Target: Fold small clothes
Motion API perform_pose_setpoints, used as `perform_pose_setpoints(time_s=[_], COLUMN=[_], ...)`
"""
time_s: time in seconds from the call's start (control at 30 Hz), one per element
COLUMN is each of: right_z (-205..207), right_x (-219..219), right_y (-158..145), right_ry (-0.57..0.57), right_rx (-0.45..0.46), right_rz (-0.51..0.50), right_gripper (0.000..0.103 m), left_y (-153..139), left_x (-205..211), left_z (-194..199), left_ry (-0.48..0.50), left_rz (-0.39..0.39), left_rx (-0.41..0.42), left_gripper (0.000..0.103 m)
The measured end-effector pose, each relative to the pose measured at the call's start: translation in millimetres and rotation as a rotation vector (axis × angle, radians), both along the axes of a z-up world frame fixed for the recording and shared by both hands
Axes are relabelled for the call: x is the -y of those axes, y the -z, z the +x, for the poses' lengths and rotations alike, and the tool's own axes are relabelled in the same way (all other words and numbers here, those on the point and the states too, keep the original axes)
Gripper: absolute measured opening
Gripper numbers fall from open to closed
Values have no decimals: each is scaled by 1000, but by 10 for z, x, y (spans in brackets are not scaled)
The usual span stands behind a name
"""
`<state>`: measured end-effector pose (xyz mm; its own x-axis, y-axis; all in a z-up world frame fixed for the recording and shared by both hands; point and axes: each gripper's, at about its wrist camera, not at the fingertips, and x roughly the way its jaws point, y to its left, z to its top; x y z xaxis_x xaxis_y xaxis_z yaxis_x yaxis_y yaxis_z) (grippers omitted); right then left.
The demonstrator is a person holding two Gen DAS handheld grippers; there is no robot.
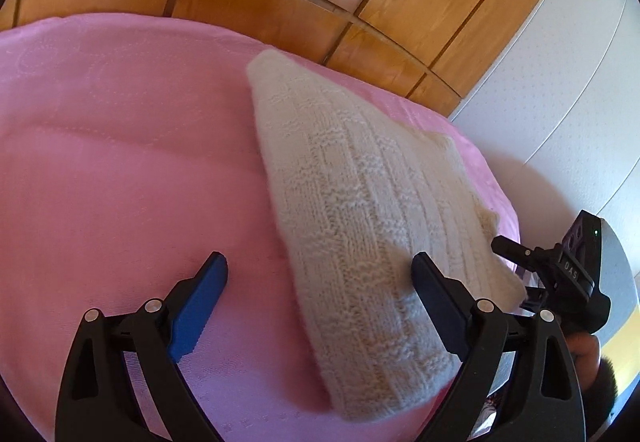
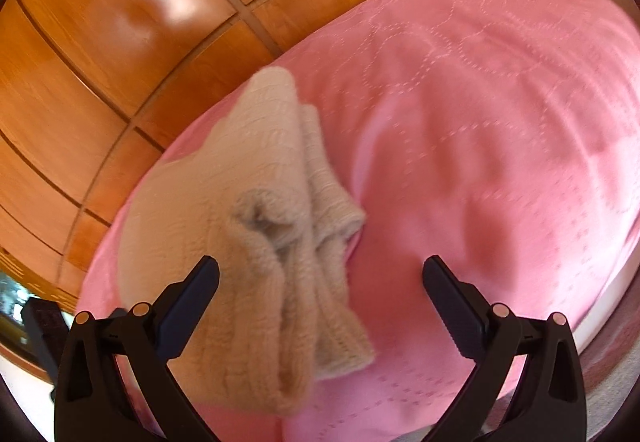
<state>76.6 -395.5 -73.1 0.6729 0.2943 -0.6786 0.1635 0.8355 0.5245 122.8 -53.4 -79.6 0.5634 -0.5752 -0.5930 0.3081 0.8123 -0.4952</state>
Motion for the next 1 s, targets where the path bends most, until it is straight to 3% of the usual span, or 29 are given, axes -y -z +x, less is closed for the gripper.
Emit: perform_pose_setpoints(time_s=[0.2, 0.3, 0.43, 0.5, 0.53, 0.57, 0.63, 0.77, 0.9, 1.0], right_z=[18, 4, 21, 58, 79, 96, 119, 104, 46, -38], right_x=[-66, -79, -96, -117, -122, -120, -116, -198, -343, -421], right_y=[29, 19, 6, 56, 92, 116, 135, 24, -7, 68], right_ry=[-38, -54, -84, -106, -116, -117, -108, -158, -211, -224], right_rx=[6, 18, 26, 6, 6, 5, -2, 0, -17, -25], right_rz=[26, 37, 87, 96, 109, 114, 123, 131, 203, 202], right_gripper=[98, 83, 77, 77, 76, 72, 61, 42, 41, 49], left_y=[73, 44, 71, 107, 114, 105, 37, -180, -263, -102], left_x=[95, 61, 80, 139, 174, 204, 201, 85, -93, -206], left_z=[-79, -89, -69, -51, -49, -44, -42, -48, -123, -110], left_ry=[64, 102, 182, 183, 182, 187, 196, 189, 174, 179], left_rz=[70, -1, -109, -99, -73, -50, -45, -30, 28, 29], left_rx=[40, 17, -39, -60, -60, -59, -59, -14, 31, -20], left_gripper=[96, 94, 80, 73, 62, 50, 38, 29, 28, 33])
